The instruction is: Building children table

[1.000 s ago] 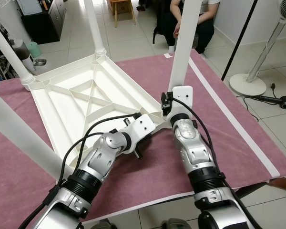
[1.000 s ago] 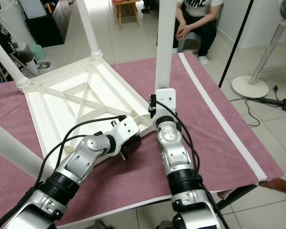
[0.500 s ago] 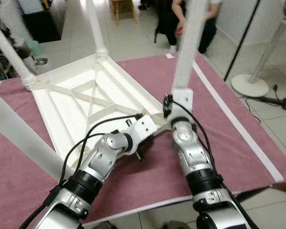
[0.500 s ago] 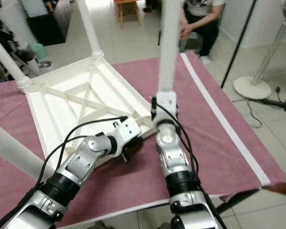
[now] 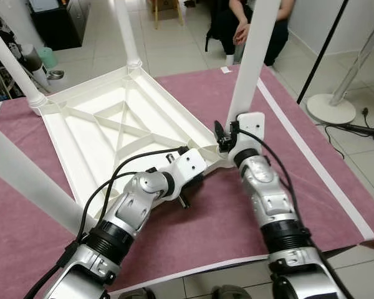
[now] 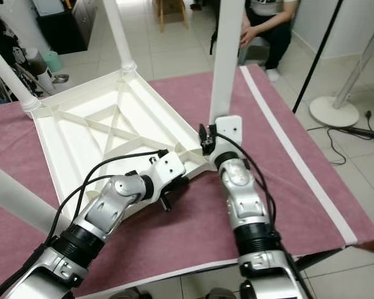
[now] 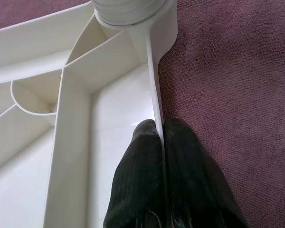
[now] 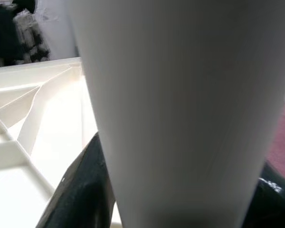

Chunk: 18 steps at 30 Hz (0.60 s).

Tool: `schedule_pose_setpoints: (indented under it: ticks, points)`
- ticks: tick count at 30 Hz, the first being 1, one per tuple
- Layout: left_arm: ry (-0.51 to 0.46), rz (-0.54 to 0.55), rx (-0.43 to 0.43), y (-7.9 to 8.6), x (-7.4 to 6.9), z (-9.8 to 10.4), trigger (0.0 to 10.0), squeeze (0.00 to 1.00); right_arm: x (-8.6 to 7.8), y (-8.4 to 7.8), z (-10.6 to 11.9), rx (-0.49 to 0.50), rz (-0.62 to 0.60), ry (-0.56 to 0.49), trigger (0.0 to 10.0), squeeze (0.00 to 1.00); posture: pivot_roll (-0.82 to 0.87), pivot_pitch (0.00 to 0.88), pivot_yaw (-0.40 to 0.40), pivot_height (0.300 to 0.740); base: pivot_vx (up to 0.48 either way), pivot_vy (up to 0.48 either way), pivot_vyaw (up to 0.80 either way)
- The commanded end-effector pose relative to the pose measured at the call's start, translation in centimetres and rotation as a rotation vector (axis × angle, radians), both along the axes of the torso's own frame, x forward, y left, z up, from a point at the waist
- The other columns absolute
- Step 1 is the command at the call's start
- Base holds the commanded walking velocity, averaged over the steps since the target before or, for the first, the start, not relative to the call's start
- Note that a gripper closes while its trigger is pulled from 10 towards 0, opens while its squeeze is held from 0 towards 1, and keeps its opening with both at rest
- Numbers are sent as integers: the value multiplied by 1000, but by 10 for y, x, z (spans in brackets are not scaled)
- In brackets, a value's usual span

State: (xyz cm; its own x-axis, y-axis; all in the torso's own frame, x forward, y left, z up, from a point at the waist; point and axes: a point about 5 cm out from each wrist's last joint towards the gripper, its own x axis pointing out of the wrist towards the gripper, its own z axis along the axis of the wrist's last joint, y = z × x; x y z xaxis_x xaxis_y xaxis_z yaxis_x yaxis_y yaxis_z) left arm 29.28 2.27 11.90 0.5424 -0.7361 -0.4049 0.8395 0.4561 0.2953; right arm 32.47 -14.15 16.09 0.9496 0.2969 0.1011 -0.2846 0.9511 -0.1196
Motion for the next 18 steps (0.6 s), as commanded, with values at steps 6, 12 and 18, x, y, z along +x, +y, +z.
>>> schedule_pose_setpoints:
  ticks: [6,12,18]
  points:
    - [56,23,66,11,-3,-18,0,0,-16,-15,1,-112,248,42,10000,0,-30,0,127,740,0,0,0]
    - [56,15,69,12,-4,-18,0,0,-8,-36,5,-201,271,59,10000,0,-23,0,132,740,0,0,0]
    - [54,17,73,13,-3,-17,0,0,-2,-40,6,-234,302,76,10000,0,-12,0,131,740,0,0,0]
